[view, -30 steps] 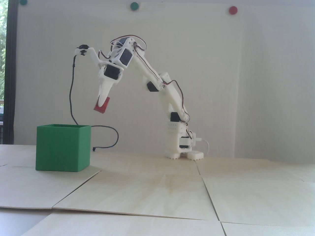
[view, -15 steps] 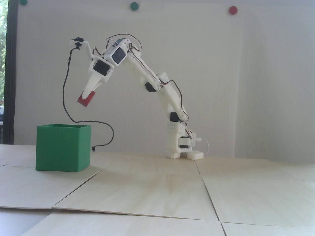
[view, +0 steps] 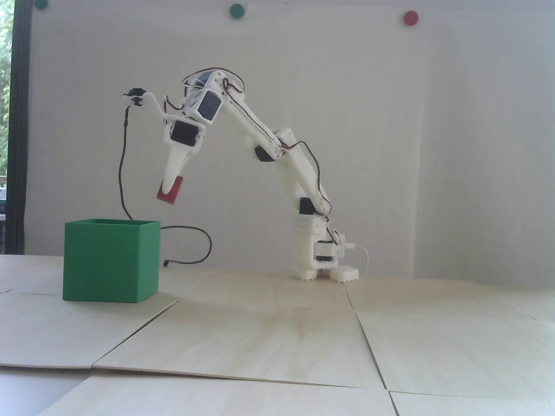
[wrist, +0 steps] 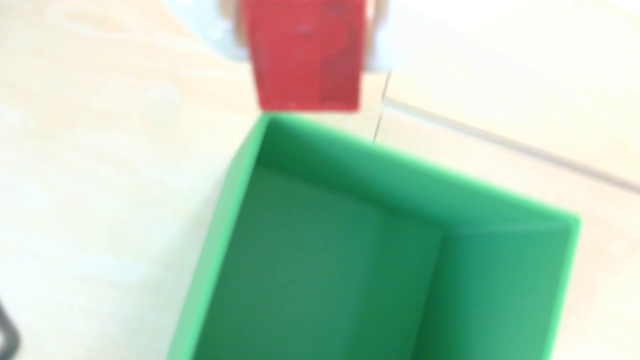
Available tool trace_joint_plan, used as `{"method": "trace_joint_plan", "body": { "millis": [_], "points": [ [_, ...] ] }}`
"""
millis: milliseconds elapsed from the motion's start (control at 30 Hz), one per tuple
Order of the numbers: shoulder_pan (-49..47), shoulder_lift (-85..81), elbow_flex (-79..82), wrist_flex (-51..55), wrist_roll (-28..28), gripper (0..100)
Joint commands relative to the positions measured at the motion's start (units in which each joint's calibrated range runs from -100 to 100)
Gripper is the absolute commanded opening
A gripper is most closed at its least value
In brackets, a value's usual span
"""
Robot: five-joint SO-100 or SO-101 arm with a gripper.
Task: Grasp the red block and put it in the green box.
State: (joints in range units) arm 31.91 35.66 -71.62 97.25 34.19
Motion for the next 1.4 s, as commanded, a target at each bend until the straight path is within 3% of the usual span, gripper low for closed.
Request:
{"method": "trace_joint_plan", "body": {
  "millis": [0,400,600,833,967,1233,1367],
  "points": [
    [0.2,-2.7,-1.3,2.1,-1.5,2],
    [1.2,-2.5,0.0,2.1,-1.5,2],
    [2.4,-7.1,17.9,1.1,-1.6,2],
    [2.9,-16.5,32.2,-13.4,-1.9,2],
    [2.7,-20.2,30.1,-20.1,-3.7,2],
    [2.6,-20.1,10.2,-21.3,-3.6,2],
    [4.8,-16.1,3.9,-26.7,-3.4,2]
  ]
}}
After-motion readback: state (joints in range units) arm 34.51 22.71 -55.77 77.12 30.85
